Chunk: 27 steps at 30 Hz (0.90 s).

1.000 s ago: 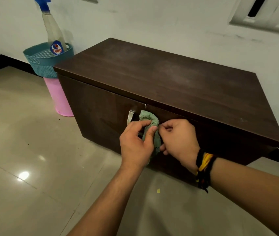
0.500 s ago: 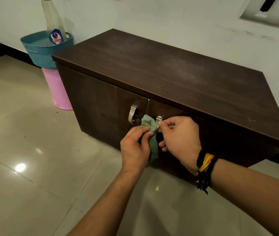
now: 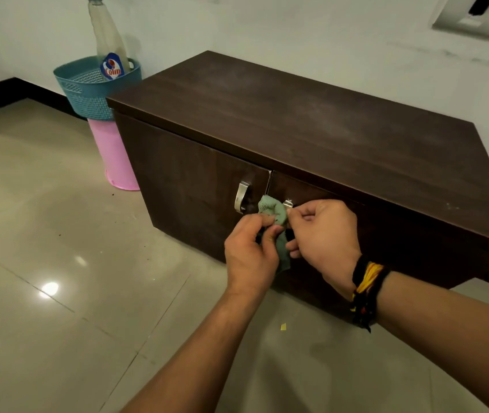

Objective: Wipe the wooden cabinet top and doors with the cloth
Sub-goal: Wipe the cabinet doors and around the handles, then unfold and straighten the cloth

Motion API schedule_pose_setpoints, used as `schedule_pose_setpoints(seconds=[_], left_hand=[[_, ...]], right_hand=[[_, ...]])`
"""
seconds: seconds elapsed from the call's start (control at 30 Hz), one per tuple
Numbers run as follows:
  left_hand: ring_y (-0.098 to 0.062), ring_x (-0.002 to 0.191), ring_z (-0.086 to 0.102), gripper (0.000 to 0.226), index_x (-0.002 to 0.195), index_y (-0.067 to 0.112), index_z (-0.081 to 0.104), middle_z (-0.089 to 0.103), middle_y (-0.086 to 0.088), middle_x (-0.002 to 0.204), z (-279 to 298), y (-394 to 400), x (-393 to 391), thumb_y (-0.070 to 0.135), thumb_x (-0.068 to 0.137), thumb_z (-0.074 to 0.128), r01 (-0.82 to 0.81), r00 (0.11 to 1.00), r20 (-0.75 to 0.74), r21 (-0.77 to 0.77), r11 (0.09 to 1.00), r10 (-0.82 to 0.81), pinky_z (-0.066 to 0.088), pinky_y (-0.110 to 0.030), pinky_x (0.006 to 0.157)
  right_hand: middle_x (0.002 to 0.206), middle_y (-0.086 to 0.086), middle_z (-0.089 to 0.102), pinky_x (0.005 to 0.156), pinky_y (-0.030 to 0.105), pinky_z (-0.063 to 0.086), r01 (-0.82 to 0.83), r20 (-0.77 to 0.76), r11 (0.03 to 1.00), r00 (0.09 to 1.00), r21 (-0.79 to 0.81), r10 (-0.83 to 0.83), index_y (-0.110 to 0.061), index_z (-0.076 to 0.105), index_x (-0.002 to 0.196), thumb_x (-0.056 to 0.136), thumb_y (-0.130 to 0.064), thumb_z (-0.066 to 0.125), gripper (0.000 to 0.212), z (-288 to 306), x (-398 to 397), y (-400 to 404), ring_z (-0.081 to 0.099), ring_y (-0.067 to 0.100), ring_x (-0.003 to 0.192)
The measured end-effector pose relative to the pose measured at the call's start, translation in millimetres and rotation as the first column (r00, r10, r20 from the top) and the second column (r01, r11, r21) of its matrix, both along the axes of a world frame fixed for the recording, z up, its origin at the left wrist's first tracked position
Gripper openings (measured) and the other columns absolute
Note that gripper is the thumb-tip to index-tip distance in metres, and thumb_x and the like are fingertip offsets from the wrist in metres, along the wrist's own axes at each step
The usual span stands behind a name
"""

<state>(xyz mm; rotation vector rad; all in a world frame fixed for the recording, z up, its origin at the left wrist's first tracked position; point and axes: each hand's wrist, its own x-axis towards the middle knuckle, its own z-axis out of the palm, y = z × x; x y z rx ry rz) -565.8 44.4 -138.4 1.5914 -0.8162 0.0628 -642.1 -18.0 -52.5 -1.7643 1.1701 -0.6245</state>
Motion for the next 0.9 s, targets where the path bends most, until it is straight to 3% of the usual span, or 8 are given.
schedule_pose_setpoints(seconds=[0.2,0.33,0.43,0.53,0.63,0.7,0.8,0.9], left_hand=[[-0.004,0.079,0.061,0.008,0.086,0.009,0.07,0.066,0.002,0.084,-6,-1,3,0.001,0.087,0.069,0.013,1.0,0.004,0.006,1.0,-0.013,0.046,-0.011,0.075],[-0.007,0.075,0.057,0.007,0.081,0.012,0.068,0.063,0.004,0.081,-47,12,2,0.011,0.088,0.07,0.084,0.99,0.084,0.262,0.961,-0.109,0.049,-0.02,0.071],[-0.002,0.082,0.057,0.005,0.093,0.018,0.07,0.063,0.012,0.087,-47,24,9,0.014,0.091,0.067,0.054,0.998,0.014,0.254,0.966,-0.06,0.045,-0.01,0.075],[-0.005,0.084,0.065,0.006,0.095,0.022,0.069,0.068,0.012,0.087,-40,38,31,0.017,0.093,0.065,0.14,0.981,-0.16,0.201,0.969,-0.109,0.051,-0.018,0.074],[-0.012,0.073,0.065,0.007,0.086,0.02,0.068,0.069,0.005,0.079,-15,54,60,0.026,0.09,0.065,0.408,0.854,-0.399,0.117,0.905,-0.333,0.051,-0.029,0.067],[-0.011,0.068,0.061,0.012,0.087,0.013,0.066,0.066,0.001,0.074,15,66,74,0.024,0.09,0.063,0.622,0.703,-0.498,0.084,0.778,-0.508,0.049,-0.025,0.063],[-0.011,0.066,0.058,0.011,0.092,0.004,0.062,0.062,-0.004,0.076,80,77,78,0.012,0.093,0.054,0.785,0.5,-0.519,-0.066,0.616,-0.693,0.048,-0.021,0.061],[-0.014,0.071,0.059,0.011,0.096,0.005,0.06,0.062,-0.006,0.082,159,79,63,0.01,0.093,0.051,0.75,0.462,-0.442,-0.269,0.605,-0.769,0.049,-0.024,0.066]], right_hand=[[0.059,0.004,0.071,0.041,0.025,0.053,0.008,0.016,1.0,1.0,-0.01,-0.008,-0.021,0.066,0.069,0.094,-0.016,0.065,0.026,-4,-1,-3,0.069,0.015,0.045],[0.07,0.006,0.073,0.04,0.023,0.052,0.001,0.026,1.0,1.0,0.017,-0.001,-0.018,0.068,0.074,0.095,-0.019,0.066,0.021,-5,0,-2,0.069,0.013,0.045],[0.074,0.006,0.072,0.04,0.024,0.053,-0.013,0.014,0.999,1.0,0.035,0.013,-0.016,0.068,0.08,0.096,-0.02,0.064,0.017,-3,-2,-2,0.067,0.012,0.043],[0.074,0.006,0.072,0.043,0.027,0.056,-0.026,-0.014,0.998,1.0,0.059,0.027,-0.013,0.07,0.084,0.096,-0.019,0.064,0.014,0,-4,0,0.067,0.012,0.044],[0.075,0.006,0.074,0.051,0.035,0.062,-0.042,-0.046,0.995,0.998,0.092,0.047,-0.011,0.072,0.089,0.095,-0.019,0.065,0.012,10,-14,3,0.071,0.016,0.051],[0.068,0.004,0.074,0.06,0.041,0.064,-0.094,-0.099,0.995,0.99,0.04,0.097,-0.015,0.073,0.083,0.094,-0.025,0.067,0.016,16,-27,8,0.073,0.016,0.057],[0.075,-0.003,0.077,0.074,0.043,0.062,-0.296,-0.182,0.955,0.938,0.021,0.295,-0.024,0.074,0.082,0.088,-0.058,0.061,0.037,35,-40,18,0.074,0.009,0.071],[0.107,-0.013,0.077,0.094,0.034,0.053,-0.517,0.203,0.772,0.855,0.368,0.476,-0.035,0.074,0.103,0.081,-0.078,0.035,0.061,76,-45,30,0.071,0.006,0.103]])
